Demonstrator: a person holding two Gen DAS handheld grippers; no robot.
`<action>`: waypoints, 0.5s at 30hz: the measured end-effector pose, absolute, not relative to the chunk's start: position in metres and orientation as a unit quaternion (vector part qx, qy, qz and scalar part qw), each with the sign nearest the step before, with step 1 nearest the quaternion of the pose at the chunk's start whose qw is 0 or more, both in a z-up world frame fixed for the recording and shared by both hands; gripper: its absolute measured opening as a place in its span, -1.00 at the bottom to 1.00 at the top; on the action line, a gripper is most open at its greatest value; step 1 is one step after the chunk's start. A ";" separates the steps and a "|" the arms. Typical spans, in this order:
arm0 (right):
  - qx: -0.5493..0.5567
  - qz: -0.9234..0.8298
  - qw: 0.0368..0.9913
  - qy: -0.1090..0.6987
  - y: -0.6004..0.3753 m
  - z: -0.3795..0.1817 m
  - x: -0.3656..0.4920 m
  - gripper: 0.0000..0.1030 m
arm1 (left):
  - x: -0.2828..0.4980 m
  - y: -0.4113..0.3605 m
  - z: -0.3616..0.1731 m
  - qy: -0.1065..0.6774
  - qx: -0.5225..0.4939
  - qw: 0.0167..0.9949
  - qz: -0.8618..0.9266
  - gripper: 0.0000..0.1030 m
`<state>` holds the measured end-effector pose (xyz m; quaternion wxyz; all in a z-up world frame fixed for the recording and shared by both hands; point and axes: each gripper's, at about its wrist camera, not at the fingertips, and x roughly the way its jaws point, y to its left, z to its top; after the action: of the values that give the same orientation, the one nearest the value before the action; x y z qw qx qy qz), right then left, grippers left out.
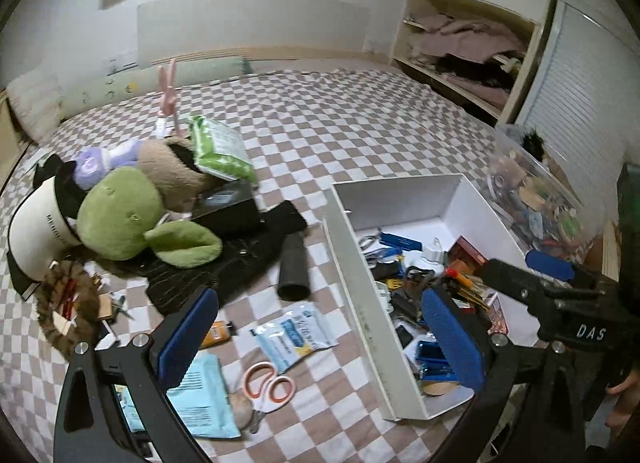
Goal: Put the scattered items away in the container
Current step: 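Lift both tools out of the box and move back over the scattered items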
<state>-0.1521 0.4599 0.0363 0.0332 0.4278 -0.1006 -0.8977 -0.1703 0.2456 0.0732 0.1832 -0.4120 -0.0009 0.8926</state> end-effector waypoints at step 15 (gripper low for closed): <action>0.436 -0.893 0.102 -0.040 0.377 0.045 -0.161 1.00 | -0.167 0.173 0.081 -0.015 -0.412 0.129 0.902 0.99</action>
<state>-0.1610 0.3766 0.0453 0.1017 0.4356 -0.0399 -0.8935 -0.1671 0.1735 0.0808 0.1289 -0.4124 -0.0152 0.9017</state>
